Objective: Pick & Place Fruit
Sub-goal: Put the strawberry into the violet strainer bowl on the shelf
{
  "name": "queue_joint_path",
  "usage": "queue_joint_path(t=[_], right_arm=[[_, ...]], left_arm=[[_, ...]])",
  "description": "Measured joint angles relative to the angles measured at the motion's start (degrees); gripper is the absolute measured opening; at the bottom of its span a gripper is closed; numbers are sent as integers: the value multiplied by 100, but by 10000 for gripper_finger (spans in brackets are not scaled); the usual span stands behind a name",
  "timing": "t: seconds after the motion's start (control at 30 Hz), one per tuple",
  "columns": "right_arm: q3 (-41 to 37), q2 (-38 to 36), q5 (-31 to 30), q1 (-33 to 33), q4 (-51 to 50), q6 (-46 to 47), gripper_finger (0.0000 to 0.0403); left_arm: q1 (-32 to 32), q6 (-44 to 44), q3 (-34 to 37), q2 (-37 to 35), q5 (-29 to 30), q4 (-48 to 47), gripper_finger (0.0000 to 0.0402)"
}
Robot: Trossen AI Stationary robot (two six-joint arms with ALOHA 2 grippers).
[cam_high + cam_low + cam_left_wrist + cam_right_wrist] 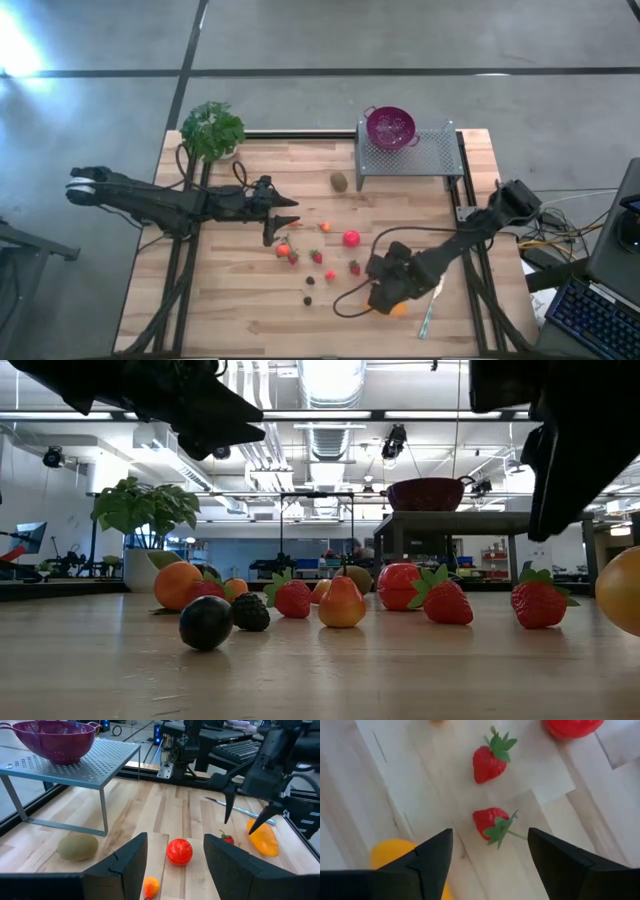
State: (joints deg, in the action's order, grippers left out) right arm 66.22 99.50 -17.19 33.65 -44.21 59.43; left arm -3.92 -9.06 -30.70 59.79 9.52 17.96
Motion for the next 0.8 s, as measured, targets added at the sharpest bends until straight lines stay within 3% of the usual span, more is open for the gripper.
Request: queue_joint_path(t=[0.27,0.47,0.8], right_arm=[[-11,100,190,-207,5,-482,270],[-153,168,311,-340,100,-635,257],[-765,195,566,-411,1105,-695,233]], left_arm=[[2,38,2,0,0,-45,200],[7,46,4,0,-2,-71,200],[4,49,5,2,-2,-107,200]])
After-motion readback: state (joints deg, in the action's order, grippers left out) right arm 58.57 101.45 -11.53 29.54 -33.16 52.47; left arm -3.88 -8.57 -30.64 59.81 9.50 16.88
